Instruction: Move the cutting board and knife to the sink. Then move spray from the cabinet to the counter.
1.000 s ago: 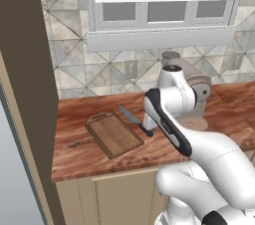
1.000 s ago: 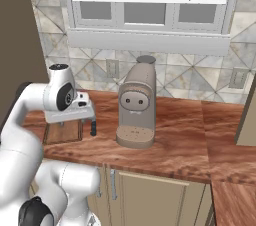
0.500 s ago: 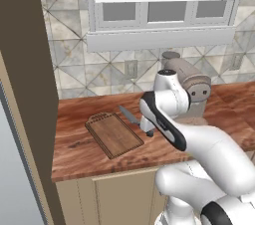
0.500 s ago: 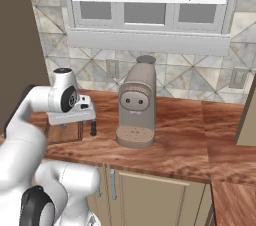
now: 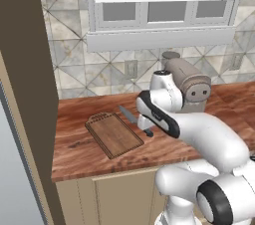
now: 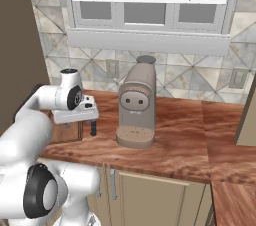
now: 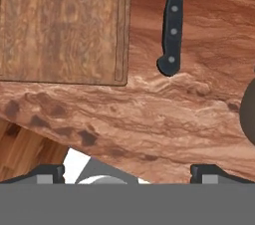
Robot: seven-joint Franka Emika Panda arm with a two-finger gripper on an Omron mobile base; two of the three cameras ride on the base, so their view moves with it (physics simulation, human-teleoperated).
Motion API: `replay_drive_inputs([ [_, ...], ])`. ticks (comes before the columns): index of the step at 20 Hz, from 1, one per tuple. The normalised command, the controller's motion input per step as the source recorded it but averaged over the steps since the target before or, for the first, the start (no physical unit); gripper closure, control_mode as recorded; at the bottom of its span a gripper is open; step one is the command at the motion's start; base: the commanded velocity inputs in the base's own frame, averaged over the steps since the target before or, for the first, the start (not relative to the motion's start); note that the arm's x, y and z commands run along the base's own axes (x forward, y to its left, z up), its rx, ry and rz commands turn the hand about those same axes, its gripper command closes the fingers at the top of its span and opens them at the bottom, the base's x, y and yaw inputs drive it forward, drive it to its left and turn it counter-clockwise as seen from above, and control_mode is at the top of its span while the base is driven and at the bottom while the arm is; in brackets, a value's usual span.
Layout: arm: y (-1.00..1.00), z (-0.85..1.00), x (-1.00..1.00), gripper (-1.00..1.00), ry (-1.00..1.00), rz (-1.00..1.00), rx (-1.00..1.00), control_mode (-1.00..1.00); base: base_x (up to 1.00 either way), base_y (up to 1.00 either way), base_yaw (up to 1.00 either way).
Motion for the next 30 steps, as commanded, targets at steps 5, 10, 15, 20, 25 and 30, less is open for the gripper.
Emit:
replay_drive_inputs([
  [5, 0.00, -0.21, 0.33, -1.00, 0.00, 0.01, -0.03, -1.00, 0.00, 0.00, 0.00],
  [10, 0.00, -0.19, 0.27, -1.00, 0.00, 0.01, -0.02, -1.00, 0.00, 0.00, 0.00],
  [15, 0.01, -0.14, 0.26, -1.00, 0.00, 0.00, -0.01, -1.00, 0.00, 0.00, 0.00],
  [20, 0.02, -0.26, 0.29, -1.00, 0.04, 0.00, 0.00, -1.00, 0.00, 0.00, 0.00],
  [25, 0.00, -0.30, 0.27, -1.00, 0.03, 0.00, 0.00, -1.00, 0.00, 0.00, 0.00],
  [30, 0.00, -0.24, 0.27, -1.00, 0.01, 0.00, 0.00, -1.00, 0.00, 0.00, 0.00],
])
